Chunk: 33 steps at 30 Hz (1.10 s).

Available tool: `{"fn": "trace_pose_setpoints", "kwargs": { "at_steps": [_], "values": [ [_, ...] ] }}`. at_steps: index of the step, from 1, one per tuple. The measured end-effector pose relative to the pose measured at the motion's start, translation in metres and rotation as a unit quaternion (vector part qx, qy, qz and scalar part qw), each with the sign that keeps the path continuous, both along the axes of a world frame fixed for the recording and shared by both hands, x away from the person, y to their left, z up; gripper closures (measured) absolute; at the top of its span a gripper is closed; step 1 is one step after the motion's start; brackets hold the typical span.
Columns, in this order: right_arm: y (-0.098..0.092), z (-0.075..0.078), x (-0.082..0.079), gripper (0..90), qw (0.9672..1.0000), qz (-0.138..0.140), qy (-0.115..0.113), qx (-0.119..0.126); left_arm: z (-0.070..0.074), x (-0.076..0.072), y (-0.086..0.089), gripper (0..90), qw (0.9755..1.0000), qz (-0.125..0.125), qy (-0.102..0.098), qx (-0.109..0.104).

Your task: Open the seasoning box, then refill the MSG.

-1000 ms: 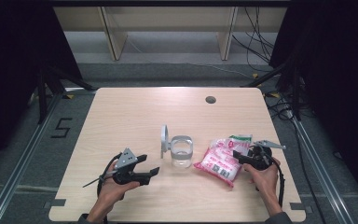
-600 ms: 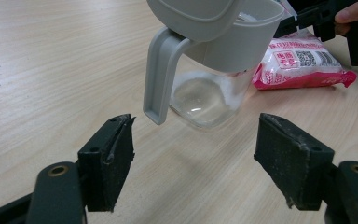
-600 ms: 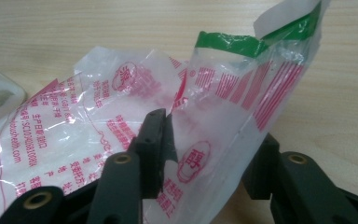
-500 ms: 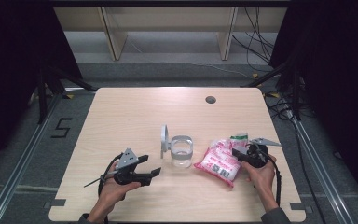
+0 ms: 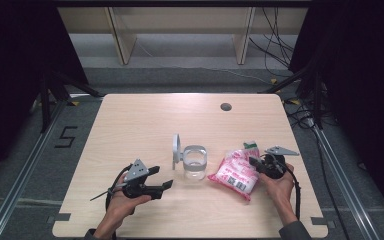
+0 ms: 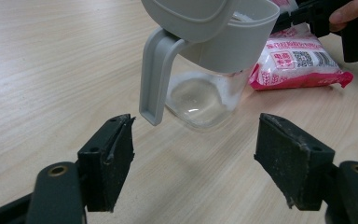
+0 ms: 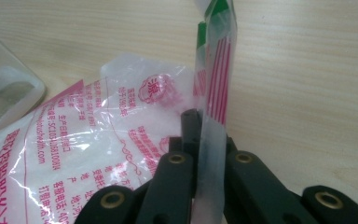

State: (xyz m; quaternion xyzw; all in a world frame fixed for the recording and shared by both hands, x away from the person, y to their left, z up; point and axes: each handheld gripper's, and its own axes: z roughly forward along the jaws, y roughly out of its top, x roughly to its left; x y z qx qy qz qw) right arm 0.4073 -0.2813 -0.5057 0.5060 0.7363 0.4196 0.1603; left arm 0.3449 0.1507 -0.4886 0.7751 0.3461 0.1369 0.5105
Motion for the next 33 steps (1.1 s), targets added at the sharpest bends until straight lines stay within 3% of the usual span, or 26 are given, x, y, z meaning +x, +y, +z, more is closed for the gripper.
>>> {"fn": "trace_pose_setpoints", "kwargs": {
  "at_steps": [5, 7, 8, 10, 12, 13, 14, 16, 17, 19, 20, 23, 24, 25, 28, 30, 33],
  "values": [
    [0.001, 0.005, -0.002, 90.0, 0.9998, 0.006, -0.020, 0.006, 0.000, 0.000, -0.001, 27.1, 0.9999, -0.009, -0.008, 0.010],
    [0.001, 0.007, -0.004, 90.0, 0.9997, 0.000, -0.026, 0.002, 0.000, -0.001, -0.002, 27.2, 1.0000, -0.006, -0.003, 0.006],
    [0.000, 0.009, -0.005, 90.0, 0.9997, 0.003, -0.026, -0.001, 0.000, -0.001, -0.003, 27.2, 1.0000, -0.002, 0.000, -0.007],
    [0.001, 0.013, -0.006, 90.0, 0.9991, 0.009, -0.042, 0.003, 0.002, -0.001, 0.000, 27.3, 1.0000, 0.001, -0.002, -0.001],
    [0.003, 0.021, -0.009, 90.0, 0.9990, 0.012, -0.044, 0.003, 0.002, -0.001, 0.000, 27.3, 1.0000, 0.002, -0.003, -0.003],
    [0.008, 0.025, -0.012, 90.0, 0.9988, 0.005, -0.044, 0.017, 0.002, 0.000, 0.001, 27.3, 1.0000, -0.002, -0.008, 0.000],
    [0.008, 0.029, -0.012, 90.0, 0.9979, 0.016, -0.062, 0.009, 0.002, -0.001, 0.000, 27.3, 1.0000, 0.005, -0.001, -0.002],
    [0.010, 0.034, -0.016, 90.0, 0.9974, 0.021, -0.066, 0.022, 0.002, -0.001, 0.000, 27.3, 1.0000, 0.002, -0.002, -0.003],
    [0.010, 0.038, -0.017, 90.0, 0.9970, 0.028, -0.071, 0.018, 0.003, 0.000, 0.000, 27.3, 0.9999, -0.006, -0.012, -0.003],
    [0.012, 0.044, -0.020, 90.0, 0.9960, 0.040, -0.080, 0.007, 0.004, -0.002, 0.000, 27.3, 0.9999, 0.006, -0.004, -0.008],
    [0.016, 0.048, -0.023, 90.0, 0.9952, 0.044, -0.084, 0.023, 0.005, -0.003, 0.001, 27.4, 0.9999, 0.011, -0.006, 0.001],
    [0.021, 0.055, -0.028, 90.0, 0.9940, 0.046, -0.095, 0.027, 0.007, -0.003, 0.002, 27.7, 0.9999, 0.009, -0.011, 0.001],
    [0.022, 0.059, -0.031, 90.0, 0.9945, 0.049, -0.088, 0.030, 0.007, -0.003, 0.001, 27.7, 0.9999, 0.008, -0.012, -0.001],
    [0.023, 0.061, -0.030, 90.0, 0.9918, 0.060, -0.110, 0.026, 0.008, -0.004, 0.001, 27.7, 0.9999, 0.007, -0.013, 0.005],
    [0.030, 0.073, -0.040, 90.0, 0.9903, 0.073, -0.115, 0.026, 0.007, -0.004, 0.000, 27.7, 0.9999, 0.003, -0.010, 0.003],
    [0.032, 0.079, -0.041, 90.0, 0.9853, 0.084, -0.148, 0.014, 0.007, -0.004, -0.002, 27.7, 0.9999, 0.003, -0.011, 0.001],
    [0.036, 0.085, -0.047, 90.0, 0.9856, 0.089, -0.143, 0.014, 0.008, -0.004, -0.004, 27.7, 0.9999, 0.001, -0.012, 0.007]
  ]
}}
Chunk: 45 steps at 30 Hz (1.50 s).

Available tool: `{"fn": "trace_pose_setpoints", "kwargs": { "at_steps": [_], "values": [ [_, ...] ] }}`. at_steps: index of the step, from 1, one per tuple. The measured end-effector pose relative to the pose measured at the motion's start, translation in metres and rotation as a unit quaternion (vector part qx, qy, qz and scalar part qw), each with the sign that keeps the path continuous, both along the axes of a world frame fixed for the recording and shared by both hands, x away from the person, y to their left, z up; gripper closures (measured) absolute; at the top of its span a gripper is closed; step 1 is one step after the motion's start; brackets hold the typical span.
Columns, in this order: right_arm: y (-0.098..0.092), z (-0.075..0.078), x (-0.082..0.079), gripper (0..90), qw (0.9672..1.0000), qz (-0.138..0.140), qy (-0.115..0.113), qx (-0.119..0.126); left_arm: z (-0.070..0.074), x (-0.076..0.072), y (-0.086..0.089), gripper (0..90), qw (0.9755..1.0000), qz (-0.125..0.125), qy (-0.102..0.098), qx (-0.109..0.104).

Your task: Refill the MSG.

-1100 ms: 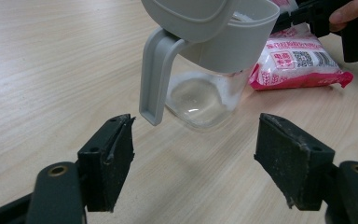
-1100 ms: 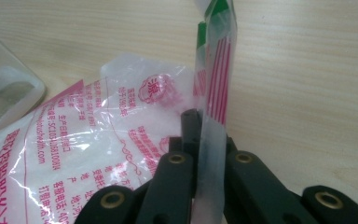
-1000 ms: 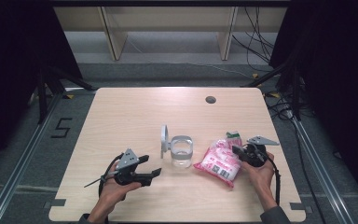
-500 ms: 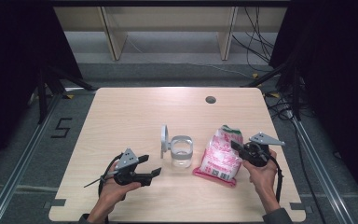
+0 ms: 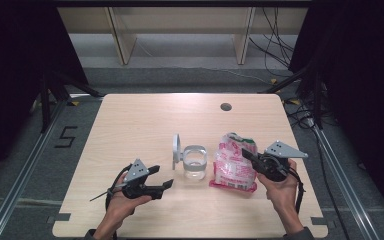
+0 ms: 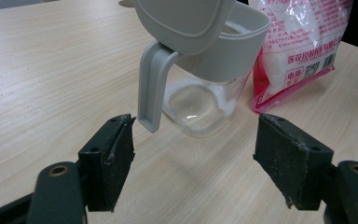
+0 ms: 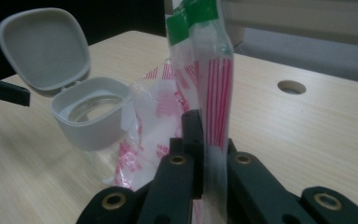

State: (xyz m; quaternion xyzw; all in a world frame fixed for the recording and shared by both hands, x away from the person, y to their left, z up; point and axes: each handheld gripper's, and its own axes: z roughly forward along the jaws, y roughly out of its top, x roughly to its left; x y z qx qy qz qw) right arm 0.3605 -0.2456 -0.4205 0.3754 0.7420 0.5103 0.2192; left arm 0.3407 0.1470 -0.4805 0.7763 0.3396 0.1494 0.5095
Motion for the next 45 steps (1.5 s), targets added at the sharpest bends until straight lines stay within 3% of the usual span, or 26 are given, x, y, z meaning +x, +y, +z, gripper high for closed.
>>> {"fn": "trace_pose_setpoints", "kwargs": {
  "at_steps": [4, 7, 11, 14, 19, 26, 27, 28, 29, 32, 33, 35, 37, 38, 40, 43, 45],
  "values": [
    [0.003, 0.011, -0.004, 90.0, 0.9998, 0.013, -0.017, -0.005, 0.002, -0.002, -0.003, 27.7, 1.0000, -0.006, -0.001, -0.004],
    [0.003, 0.016, -0.007, 90.0, 0.9999, 0.010, -0.009, -0.010, 0.002, -0.006, -0.008, 27.9, 0.9999, -0.013, 0.000, -0.001],
    [0.001, 0.020, -0.009, 90.0, 0.9995, 0.007, -0.022, -0.019, 0.003, -0.014, -0.018, 29.3, 0.9989, -0.031, -0.009, 0.035],
    [-0.001, 0.025, -0.011, 90.0, 0.9993, 0.006, -0.026, -0.025, 0.002, -0.019, -0.026, 29.0, 0.9982, -0.043, -0.015, 0.039],
    [-0.004, 0.029, -0.014, 90.0, 0.9995, -0.007, -0.027, -0.014, -0.008, -0.020, -0.037, 28.8, 0.9978, -0.052, -0.004, 0.041],
    [-0.006, 0.040, -0.016, 90.0, 0.9989, -0.014, -0.045, -0.002, -0.010, -0.026, -0.049, 28.9, 0.9975, -0.058, -0.019, 0.035],
    [-0.007, 0.043, -0.016, 90.0, 0.9983, -0.009, -0.057, -0.011, -0.010, -0.027, -0.051, 28.9, 0.9975, -0.058, -0.021, 0.036],
    [-0.006, 0.045, -0.018, 90.0, 0.9988, -0.009, -0.047, -0.006, -0.011, -0.027, -0.054, 29.0, 0.9974, -0.057, -0.025, 0.037],
    [-0.005, 0.047, -0.019, 90.0, 0.9985, -0.005, -0.055, -0.006, -0.012, -0.027, -0.056, 29.0, 0.9970, -0.057, -0.028, 0.045],
    [-0.002, 0.054, -0.022, 90.0, 0.9981, 0.002, -0.062, 0.001, -0.016, -0.029, -0.072, 29.0, 0.9973, -0.063, -0.026, 0.027],
    [0.000, 0.056, -0.022, 90.0, 0.9979, 0.004, -0.065, -0.007, -0.018, -0.030, -0.079, 28.9, 0.9972, -0.065, -0.024, 0.027],
    [0.003, 0.059, -0.024, 90.0, 0.9980, 0.008, -0.063, -0.004, -0.019, -0.030, -0.085, 28.9, 0.9970, -0.067, -0.023, 0.030],
    [0.007, 0.061, -0.025, 90.0, 0.9979, 0.010, -0.063, 0.002, -0.022, -0.030, -0.107, 28.8, 0.9960, -0.081, -0.025, 0.028],
    [0.007, 0.061, -0.025, 90.0, 0.9979, 0.010, -0.063, 0.002, -0.022, -0.030, -0.107, 28.8, 0.9960, -0.081, -0.025, 0.028],
    [0.010, 0.063, -0.026, 90.0, 0.9972, 0.027, -0.070, 0.002, -0.026, -0.026, -0.126, 28.8, 0.9945, -0.085, -0.044, 0.043],
    [0.013, 0.065, -0.028, 90.0, 0.9969, 0.031, -0.073, 0.006, -0.029, -0.022, -0.141, 29.0, 0.9940, -0.087, -0.048, 0.047],
    [0.016, 0.065, -0.030, 90.0, 0.9970, 0.035, -0.069, 0.009, -0.029, -0.019, -0.149, 28.8, 0.9922, -0.080, -0.060, 0.074]
  ]
}}
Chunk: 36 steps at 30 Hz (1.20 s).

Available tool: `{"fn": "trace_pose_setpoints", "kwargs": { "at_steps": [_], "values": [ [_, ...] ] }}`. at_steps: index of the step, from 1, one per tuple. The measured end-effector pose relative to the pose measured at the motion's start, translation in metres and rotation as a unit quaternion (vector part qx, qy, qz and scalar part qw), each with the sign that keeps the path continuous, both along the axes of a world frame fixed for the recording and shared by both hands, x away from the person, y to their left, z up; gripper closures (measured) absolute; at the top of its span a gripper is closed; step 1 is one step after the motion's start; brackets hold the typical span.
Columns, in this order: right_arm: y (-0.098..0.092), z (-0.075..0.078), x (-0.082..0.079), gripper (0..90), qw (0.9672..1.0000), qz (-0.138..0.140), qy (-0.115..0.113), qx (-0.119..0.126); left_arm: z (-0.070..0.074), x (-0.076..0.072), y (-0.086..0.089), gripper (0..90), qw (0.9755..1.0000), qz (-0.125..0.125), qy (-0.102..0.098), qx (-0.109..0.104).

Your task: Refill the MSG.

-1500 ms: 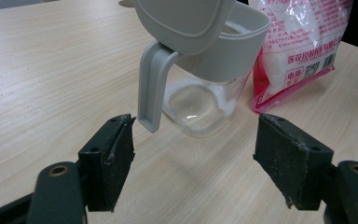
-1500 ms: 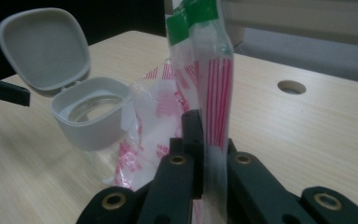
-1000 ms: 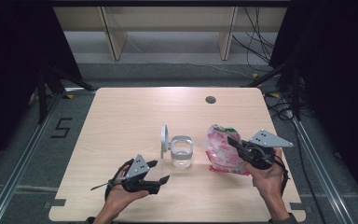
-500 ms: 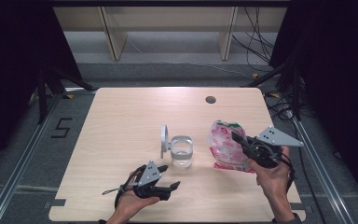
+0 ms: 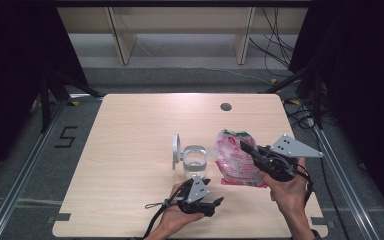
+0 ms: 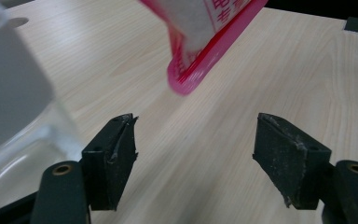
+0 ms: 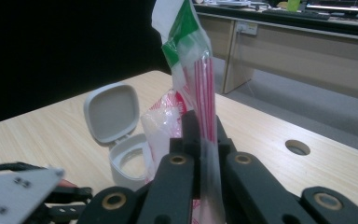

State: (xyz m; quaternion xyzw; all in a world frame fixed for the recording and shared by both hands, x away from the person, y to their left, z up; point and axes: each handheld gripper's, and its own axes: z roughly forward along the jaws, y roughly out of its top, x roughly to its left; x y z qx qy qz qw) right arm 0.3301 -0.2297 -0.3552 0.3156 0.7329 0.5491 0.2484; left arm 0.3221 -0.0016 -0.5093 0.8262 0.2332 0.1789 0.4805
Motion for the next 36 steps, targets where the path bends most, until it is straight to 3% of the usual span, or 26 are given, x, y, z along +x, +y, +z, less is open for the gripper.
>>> {"fn": "trace_pose_setpoints", "kwargs": {
  "at_steps": [2, 3, 5, 8, 10, 11, 12, 13, 14, 16, 17, 18, 19, 21, 22, 23, 24, 26, 28, 29, 31, 32, 36],
  "values": [
    [0.001, 0.001, 0.000, 90.0, 0.9999, 0.003, -0.013, -0.008, 0.001, 0.003, -0.008, 28.8, 0.9999, 0.004, 0.004, -0.012],
    [0.003, 0.001, -0.002, 90.0, 1.0000, 0.000, -0.003, -0.002, 0.001, 0.004, -0.011, 29.2, 0.9998, 0.003, 0.007, -0.019],
    [0.006, 0.002, -0.003, 90.0, 0.9999, 0.012, -0.005, -0.004, 0.002, 0.006, -0.016, 30.5, 0.9999, 0.006, -0.006, -0.013],
    [0.009, 0.003, -0.004, 90.0, 0.9999, 0.012, 0.003, 0.001, 0.002, 0.007, -0.024, 34.3, 0.9994, 0.009, -0.008, -0.034],
    [0.010, 0.003, -0.003, 90.0, 0.9999, 0.008, -0.011, -0.005, 0.003, 0.009, -0.027, 38.3, 0.9993, 0.012, -0.024, -0.024],
    [0.011, 0.003, -0.004, 90.0, 0.9999, 0.013, 0.006, 0.000, 0.003, 0.009, -0.027, 41.0, 0.9993, 0.012, -0.024, -0.024],
    [0.013, 0.003, -0.004, 90.0, 0.9999, 0.013, 0.002, -0.001, 0.002, 0.009, -0.031, 44.2, 0.9986, 0.021, -0.046, -0.014],
    [0.015, 0.002, -0.004, 90.0, 0.9997, 0.020, 0.008, 0.006, 0.002, 0.009, -0.033, 49.3, 0.9982, 0.023, -0.053, -0.014],
    [0.015, 0.002, -0.004, 90.0, 0.9998, 0.018, 0.001, -0.007, 0.002, 0.008, -0.035, 53.4, 0.9979, 0.030, -0.055, -0.015],
    [0.018, 0.002, -0.003, 90.0, 0.9997, 0.020, 0.010, -0.003, 0.001, 0.008, -0.037, 61.7, 0.9972, 0.038, -0.060, -0.020],
    [0.018, 0.003, -0.001, 90.0, 0.9996, 0.021, -0.005, -0.017, 0.000, 0.009, -0.039, 65.0, 0.9971, 0.036, -0.061, -0.028],
    [0.019, 0.003, -0.001, 90.0, 0.9997, 0.020, 0.004, -0.010, 0.000, 0.009, -0.040, 66.3, 0.9965, 0.045, -0.064, -0.030],
    [0.019, 0.003, -0.001, 90.0, 0.9997, 0.020, 0.004, -0.010, 0.000, 0.009, -0.040, 67.0, 0.9965, 0.045, -0.064, -0.030],
    [0.018, 0.005, 0.005, 90.0, 0.9996, 0.019, -0.004, -0.019, -0.002, 0.009, -0.047, 67.8, 0.9959, 0.055, -0.049, -0.052],
    [0.019, 0.003, 0.007, 90.0, 0.9997, 0.021, -0.001, -0.010, -0.002, 0.008, -0.049, 68.1, 0.9959, 0.055, -0.042, -0.059],
    [0.018, 0.004, 0.010, 90.0, 0.9997, 0.016, -0.008, -0.016, -0.002, 0.007, -0.050, 68.3, 0.9951, 0.060, -0.045, -0.064],
    [0.020, 0.004, 0.011, 90.0, 0.9998, 0.016, 0.000, -0.008, -0.002, 0.008, -0.051, 68.6, 0.9945, 0.063, -0.057, -0.062],
    [0.024, 0.006, 0.015, 90.0, 0.9998, 0.013, -0.006, -0.013, -0.002, 0.008, -0.053, 68.8, 0.9935, 0.064, -0.032, -0.089],
    [0.024, 0.007, 0.018, 90.0, 0.9995, 0.015, -0.018, -0.022, -0.002, 0.009, -0.053, 68.9, 0.9930, 0.062, -0.037, -0.093],
    [0.029, 0.009, 0.020, 90.0, 0.9995, 0.018, -0.017, -0.019, 0.000, 0.010, -0.051, 68.9, 0.9919, 0.074, -0.051, -0.090],
    [0.035, 0.010, 0.020, 90.0, 0.9995, 0.019, -0.018, -0.019, 0.000, 0.012, -0.051, 68.8, 0.9914, 0.072, -0.047, -0.099],
    [0.037, 0.011, 0.021, 90.0, 0.9993, 0.022, -0.019, -0.022, -0.001, 0.013, -0.051, 68.7, 0.9899, 0.076, -0.034, -0.114],
    [0.045, 0.012, 0.028, 90.0, 0.9996, 0.019, -0.018, -0.013, 0.000, 0.016, -0.051, 68.7, 0.9876, 0.092, -0.041, -0.121]
  ]
}}
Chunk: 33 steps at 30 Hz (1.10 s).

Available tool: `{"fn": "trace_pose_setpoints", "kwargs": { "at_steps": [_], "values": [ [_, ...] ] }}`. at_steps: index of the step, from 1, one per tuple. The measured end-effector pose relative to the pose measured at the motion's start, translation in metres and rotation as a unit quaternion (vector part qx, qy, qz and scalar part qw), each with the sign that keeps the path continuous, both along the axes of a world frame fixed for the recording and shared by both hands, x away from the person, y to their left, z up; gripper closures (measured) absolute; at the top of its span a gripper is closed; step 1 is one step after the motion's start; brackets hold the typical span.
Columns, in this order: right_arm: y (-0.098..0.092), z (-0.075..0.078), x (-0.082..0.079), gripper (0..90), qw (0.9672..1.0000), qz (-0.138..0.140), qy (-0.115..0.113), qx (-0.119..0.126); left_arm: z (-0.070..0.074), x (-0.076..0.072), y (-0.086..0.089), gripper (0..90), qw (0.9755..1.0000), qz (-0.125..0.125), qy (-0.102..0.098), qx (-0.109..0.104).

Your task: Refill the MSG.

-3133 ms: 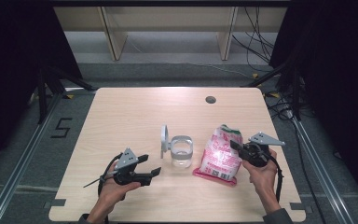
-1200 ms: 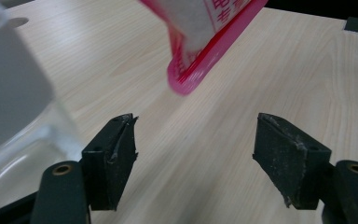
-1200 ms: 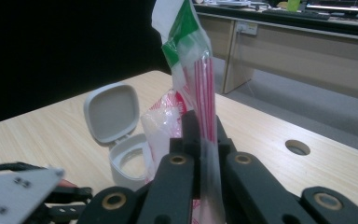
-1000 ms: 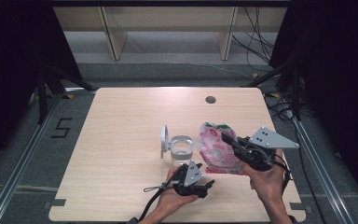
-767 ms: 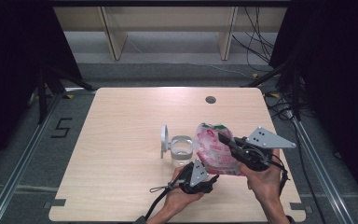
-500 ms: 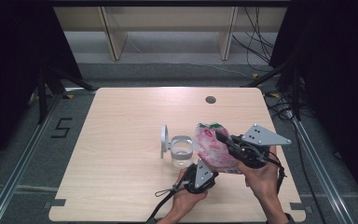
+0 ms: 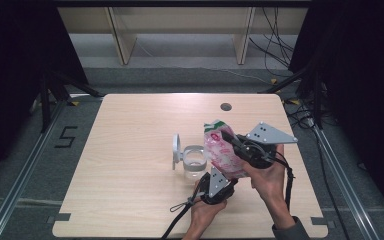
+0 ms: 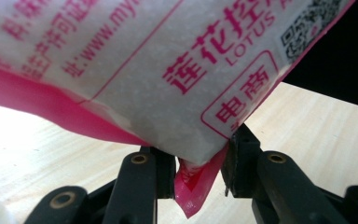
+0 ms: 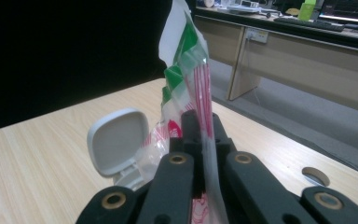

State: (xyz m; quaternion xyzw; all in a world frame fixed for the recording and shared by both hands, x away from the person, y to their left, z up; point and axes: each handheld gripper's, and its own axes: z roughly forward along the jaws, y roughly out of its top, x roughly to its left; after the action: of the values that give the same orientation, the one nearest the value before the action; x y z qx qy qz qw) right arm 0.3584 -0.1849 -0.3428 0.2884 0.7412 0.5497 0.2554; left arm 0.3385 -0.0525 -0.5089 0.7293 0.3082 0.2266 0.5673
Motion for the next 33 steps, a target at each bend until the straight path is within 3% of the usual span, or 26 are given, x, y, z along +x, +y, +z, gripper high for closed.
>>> {"fn": "trace_pose_setpoints", "kwargs": {
  "at_steps": [7, 10, 13, 18, 20, 23, 29, 31, 33],
  "values": [
    [0.014, -0.003, 0.011, 90.0, 0.9997, -0.007, -0.001, -0.022, -0.004, 0.009, 0.001, 68.9, 0.9997, 0.008, 0.016, -0.017],
    [0.019, -0.005, 0.014, 90.0, 0.9996, -0.010, 0.004, -0.026, -0.006, 0.011, -0.001, 68.9, 0.9994, -0.001, 0.016, -0.029],
    [0.021, -0.007, 0.018, 90.0, 0.9993, -0.011, 0.003, -0.035, -0.006, 0.012, -0.005, 69.3, 0.9994, 0.001, 0.020, -0.027],
    [0.024, -0.008, 0.022, 90.0, 0.9995, -0.015, 0.008, -0.026, -0.006, 0.014, -0.006, 69.6, 0.9996, 0.004, 0.015, -0.024],
    [0.024, -0.008, 0.023, 90.0, 0.9994, -0.009, 0.001, -0.034, -0.006, 0.015, -0.006, 69.7, 0.9996, 0.003, 0.015, -0.025],
    [0.027, -0.009, 0.024, 90.0, 0.9994, -0.008, 0.009, -0.033, -0.006, 0.015, -0.006, 70.0, 0.9997, 0.002, 0.012, -0.023],
    [0.034, -0.010, 0.026, 90.0, 0.9994, -0.004, 0.006, -0.035, -0.007, 0.018, -0.006, 70.3, 0.9986, -0.015, 0.022, -0.046],
    [0.037, -0.011, 0.026, 90.0, 0.9991, 0.006, 0.013, -0.040, -0.009, 0.019, -0.007, 70.4, 0.9980, -0.013, 0.023, -0.058],
    [0.041, -0.012, 0.025, 90.0, 0.9989, -0.002, 0.020, -0.043, -0.008, 0.018, -0.006, 70.5, 0.9978, -0.013, 0.029, -0.058]
  ]
}}
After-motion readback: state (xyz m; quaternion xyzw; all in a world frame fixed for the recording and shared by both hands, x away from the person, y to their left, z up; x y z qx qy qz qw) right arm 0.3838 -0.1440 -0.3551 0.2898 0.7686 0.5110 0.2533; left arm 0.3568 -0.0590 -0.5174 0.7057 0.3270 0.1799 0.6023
